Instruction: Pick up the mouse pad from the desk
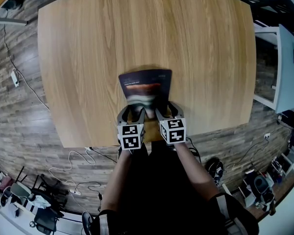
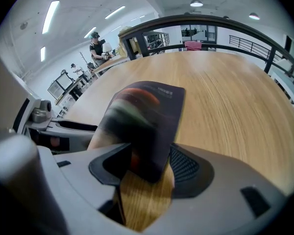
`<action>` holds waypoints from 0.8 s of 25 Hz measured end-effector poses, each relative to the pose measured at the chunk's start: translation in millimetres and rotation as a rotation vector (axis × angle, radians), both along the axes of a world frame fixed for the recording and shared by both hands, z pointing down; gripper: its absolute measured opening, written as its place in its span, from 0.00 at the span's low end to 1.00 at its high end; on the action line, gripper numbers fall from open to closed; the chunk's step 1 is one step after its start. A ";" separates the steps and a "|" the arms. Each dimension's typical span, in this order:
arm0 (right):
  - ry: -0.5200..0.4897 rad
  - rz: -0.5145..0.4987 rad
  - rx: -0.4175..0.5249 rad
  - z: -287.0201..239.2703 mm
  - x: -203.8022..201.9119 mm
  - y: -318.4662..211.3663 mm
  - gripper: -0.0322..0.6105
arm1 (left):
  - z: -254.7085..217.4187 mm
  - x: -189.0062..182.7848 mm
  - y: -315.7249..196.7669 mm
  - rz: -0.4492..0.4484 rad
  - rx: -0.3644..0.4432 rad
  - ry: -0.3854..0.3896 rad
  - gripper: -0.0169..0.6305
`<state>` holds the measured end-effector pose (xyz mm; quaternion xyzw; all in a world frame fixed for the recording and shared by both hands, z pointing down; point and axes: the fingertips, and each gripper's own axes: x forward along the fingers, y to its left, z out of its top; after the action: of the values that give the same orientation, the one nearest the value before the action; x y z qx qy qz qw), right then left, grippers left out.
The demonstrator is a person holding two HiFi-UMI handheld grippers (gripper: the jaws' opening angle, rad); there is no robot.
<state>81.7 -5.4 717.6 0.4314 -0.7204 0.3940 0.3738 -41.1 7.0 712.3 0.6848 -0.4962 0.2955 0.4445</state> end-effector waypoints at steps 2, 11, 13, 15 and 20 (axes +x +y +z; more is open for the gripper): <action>-0.010 -0.017 -0.005 -0.1 -3.1 2.2 0.42 | -2.4 1.5 -1.8 0.006 0.003 0.010 0.43; -0.002 -0.052 0.035 -2.6 -3.9 0.3 0.42 | 3.0 -1.8 0.1 0.025 0.000 0.025 0.43; 0.006 -0.067 0.053 -6.6 -3.2 -1.0 0.42 | 2.4 -1.5 -0.9 0.026 0.002 0.022 0.43; 0.001 -0.076 0.061 -9.8 -4.1 -2.2 0.41 | 1.7 -1.5 -3.1 0.024 0.010 0.020 0.43; -0.080 -0.071 0.053 -16.6 -12.3 -2.6 0.35 | -1.2 -0.7 -3.4 0.015 0.005 0.026 0.43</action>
<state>69.4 -8.0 701.0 0.3992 -0.7597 0.3784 0.3468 -41.9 3.6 711.1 0.6934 -0.4860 0.2886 0.4469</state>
